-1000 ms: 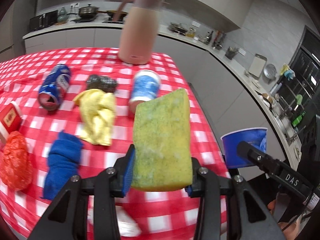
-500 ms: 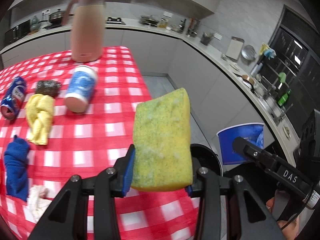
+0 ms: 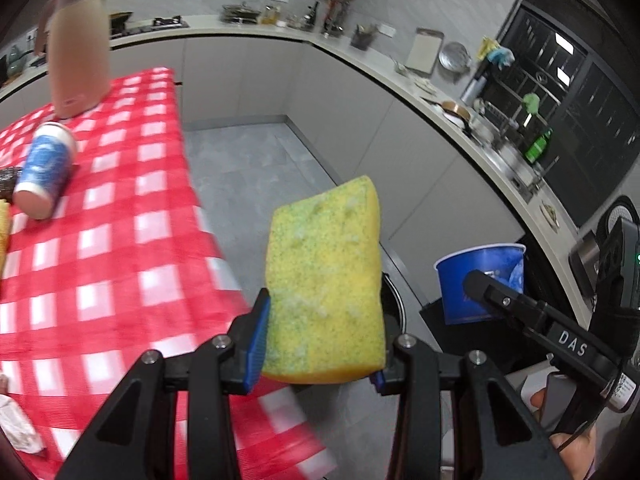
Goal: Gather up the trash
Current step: 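Carry the sponge and blue cup to the bin and release them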
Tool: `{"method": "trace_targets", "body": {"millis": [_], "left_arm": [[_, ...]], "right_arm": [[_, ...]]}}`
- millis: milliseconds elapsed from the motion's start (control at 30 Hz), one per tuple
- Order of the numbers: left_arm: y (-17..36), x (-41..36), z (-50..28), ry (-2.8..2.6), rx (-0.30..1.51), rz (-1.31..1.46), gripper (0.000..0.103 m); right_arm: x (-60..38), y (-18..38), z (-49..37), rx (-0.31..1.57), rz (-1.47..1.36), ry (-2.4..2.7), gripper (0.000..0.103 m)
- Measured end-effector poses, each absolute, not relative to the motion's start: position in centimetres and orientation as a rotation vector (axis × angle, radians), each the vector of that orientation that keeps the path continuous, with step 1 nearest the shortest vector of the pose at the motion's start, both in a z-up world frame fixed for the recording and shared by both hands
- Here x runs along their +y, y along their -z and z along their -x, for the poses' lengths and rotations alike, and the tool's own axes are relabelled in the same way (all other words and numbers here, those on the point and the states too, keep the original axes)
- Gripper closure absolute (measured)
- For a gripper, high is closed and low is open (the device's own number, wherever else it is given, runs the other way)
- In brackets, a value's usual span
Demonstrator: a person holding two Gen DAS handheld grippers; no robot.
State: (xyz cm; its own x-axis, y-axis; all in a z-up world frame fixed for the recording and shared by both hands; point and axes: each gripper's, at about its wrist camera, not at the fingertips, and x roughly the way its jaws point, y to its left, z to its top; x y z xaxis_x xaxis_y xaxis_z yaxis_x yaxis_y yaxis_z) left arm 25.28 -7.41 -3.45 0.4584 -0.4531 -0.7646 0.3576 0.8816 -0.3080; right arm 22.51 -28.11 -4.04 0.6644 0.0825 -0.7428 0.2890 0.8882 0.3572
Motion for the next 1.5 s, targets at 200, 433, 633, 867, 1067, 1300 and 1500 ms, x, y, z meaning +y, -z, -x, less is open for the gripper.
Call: {"method": "trace_targets", "body": {"millis": [200, 433, 633, 867, 1067, 1300, 1500], "left_arm": [[5.0, -11.1, -25.3, 0.515, 1.025, 0.088, 0.061], [8.3, -14.0, -25.6, 0.476, 1.120, 0.083, 0.061], [10.9, -16.0, -26.4, 0.430, 1.166, 0.065, 0.061], [14.2, -17.0, -27.6, 0.374, 1.242, 0.093, 0.046], [13.7, -15.9, -28.0, 0.321, 1.227, 0.142, 0.036], [7.4, -14.1, -26.4, 0.347, 1.104, 0.149, 0.036], [3.1, -10.7, -25.7, 0.356, 1.040, 0.153, 0.036]], "right_arm": [[-31.5, 6.3, -22.1, 0.883, -0.503, 0.145, 0.026], [-34.7, 10.4, -23.3, 0.961, -0.533, 0.121, 0.026], [-36.3, 13.8, -25.3, 1.019, -0.526, 0.086, 0.026], [-37.2, 16.7, -28.3, 1.080, -0.504, 0.026, 0.025], [-38.1, 16.7, -29.0, 1.074, -0.500, 0.043, 0.024], [-36.8, 12.5, -28.2, 0.987, -0.475, 0.041, 0.024], [-33.5, 8.5, -27.3, 0.921, -0.458, 0.025, 0.024]]}}
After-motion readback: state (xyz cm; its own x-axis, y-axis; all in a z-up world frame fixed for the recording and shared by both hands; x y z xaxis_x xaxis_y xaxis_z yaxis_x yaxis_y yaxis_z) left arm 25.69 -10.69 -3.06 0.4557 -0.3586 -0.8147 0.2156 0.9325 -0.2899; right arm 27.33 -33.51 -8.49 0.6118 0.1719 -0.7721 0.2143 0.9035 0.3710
